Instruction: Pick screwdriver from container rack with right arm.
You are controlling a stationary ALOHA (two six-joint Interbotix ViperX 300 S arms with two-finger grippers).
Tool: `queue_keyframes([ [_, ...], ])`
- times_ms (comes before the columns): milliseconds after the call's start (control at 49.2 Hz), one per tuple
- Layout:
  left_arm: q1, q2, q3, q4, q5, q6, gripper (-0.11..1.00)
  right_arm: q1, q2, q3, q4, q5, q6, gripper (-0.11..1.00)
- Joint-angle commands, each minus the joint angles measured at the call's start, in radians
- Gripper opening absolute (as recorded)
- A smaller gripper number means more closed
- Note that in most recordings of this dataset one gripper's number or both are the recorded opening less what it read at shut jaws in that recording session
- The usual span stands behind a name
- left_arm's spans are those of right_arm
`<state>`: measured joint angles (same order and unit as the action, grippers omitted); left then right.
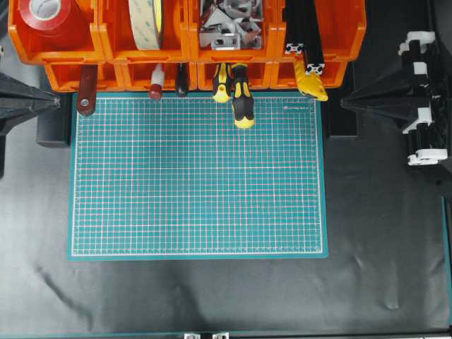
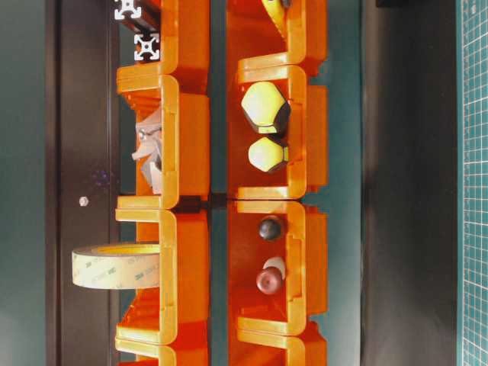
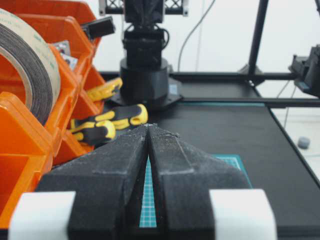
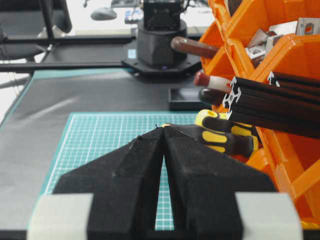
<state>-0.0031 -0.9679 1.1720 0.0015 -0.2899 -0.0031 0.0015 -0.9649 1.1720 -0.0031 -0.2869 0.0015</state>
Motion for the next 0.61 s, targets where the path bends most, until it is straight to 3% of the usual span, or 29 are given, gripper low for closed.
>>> queue_keyframes([
  [0, -0.043, 0.015, -0.071, 0.029, 0.031, -0.025, 0.06, 0.005, 0.000, -0.029, 0.009, -0.008, 0.015, 0.02],
  [102, -0.086, 0.037, -0.143, 0.031, 0.132, -0.041, -0.01, 0.000, 0.015, -0.080, 0.044, 0.034, 0.032, 0.00],
  [264, -0.104, 0.034, -0.204, 0.031, 0.256, -0.044, 0.00, 0.021, 0.071, -0.204, 0.046, 0.163, 0.055, -0.01],
  [590, -0.103, 0.028, -0.225, 0.031, 0.318, -0.044, 0.00, 0.143, 0.301, -0.477, 0.026, 0.446, 0.054, -0.01],
])
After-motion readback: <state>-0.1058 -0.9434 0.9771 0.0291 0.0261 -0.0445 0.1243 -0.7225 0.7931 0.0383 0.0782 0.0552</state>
